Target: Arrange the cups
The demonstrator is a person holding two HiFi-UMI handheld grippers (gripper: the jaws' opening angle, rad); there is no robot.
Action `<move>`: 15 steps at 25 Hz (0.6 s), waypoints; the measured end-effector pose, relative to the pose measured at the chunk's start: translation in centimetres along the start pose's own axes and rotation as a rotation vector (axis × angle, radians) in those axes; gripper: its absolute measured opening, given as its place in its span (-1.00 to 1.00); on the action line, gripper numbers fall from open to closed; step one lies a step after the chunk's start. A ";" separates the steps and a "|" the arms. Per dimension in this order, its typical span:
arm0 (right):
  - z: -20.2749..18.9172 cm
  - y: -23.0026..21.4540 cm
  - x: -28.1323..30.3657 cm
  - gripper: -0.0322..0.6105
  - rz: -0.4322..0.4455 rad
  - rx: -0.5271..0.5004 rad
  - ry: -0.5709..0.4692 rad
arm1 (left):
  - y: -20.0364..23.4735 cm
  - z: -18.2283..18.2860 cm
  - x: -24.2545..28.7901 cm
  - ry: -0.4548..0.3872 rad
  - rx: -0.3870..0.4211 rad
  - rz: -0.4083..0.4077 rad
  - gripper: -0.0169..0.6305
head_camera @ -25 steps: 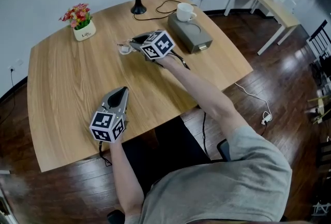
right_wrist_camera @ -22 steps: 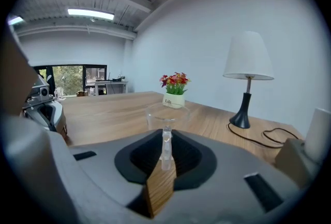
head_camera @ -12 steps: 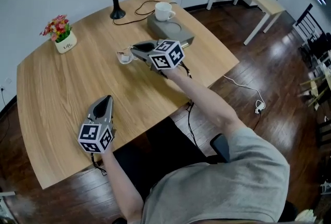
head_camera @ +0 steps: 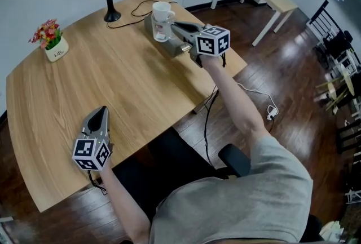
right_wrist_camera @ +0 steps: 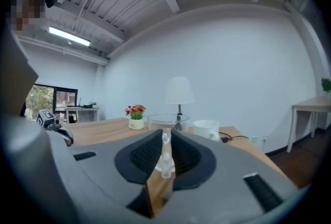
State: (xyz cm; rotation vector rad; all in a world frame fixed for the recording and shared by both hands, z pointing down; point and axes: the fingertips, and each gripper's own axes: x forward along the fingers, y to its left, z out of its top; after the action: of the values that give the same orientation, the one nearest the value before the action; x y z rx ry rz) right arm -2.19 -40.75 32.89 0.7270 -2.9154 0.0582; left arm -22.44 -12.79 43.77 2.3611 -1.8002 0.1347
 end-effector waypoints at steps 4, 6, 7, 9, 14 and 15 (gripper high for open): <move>-0.8 -5.2 -1.0 -0.71 -0.125 -0.020 0.023 | 0.0 -0.1 0.0 0.001 -0.001 0.000 -0.94; -1.5 -6.5 -1.0 -0.71 -0.149 -0.012 0.027 | -0.1 0.0 -0.1 0.001 -0.001 0.000 -0.94; -1.8 -6.9 -1.1 -0.71 -0.156 -0.007 0.021 | -0.2 0.0 -0.1 0.000 -0.001 0.000 -0.94; -2.1 -7.5 -1.2 -0.71 -0.169 -0.005 0.003 | -0.3 0.0 0.0 -0.001 0.000 -0.002 -0.94; -2.7 -8.2 -0.7 -0.71 -0.173 -0.001 -0.015 | -0.2 0.0 0.0 -0.001 -0.002 -0.002 -0.94; -2.8 -8.3 -0.7 -0.71 -0.175 -0.003 -0.014 | -0.2 0.0 0.0 -0.001 -0.002 -0.002 -0.94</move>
State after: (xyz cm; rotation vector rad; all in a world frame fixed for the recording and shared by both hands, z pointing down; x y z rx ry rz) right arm 2.61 -47.54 35.59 0.9817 -2.8503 0.0309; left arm -22.24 -12.71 43.75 2.3623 -1.7976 0.1317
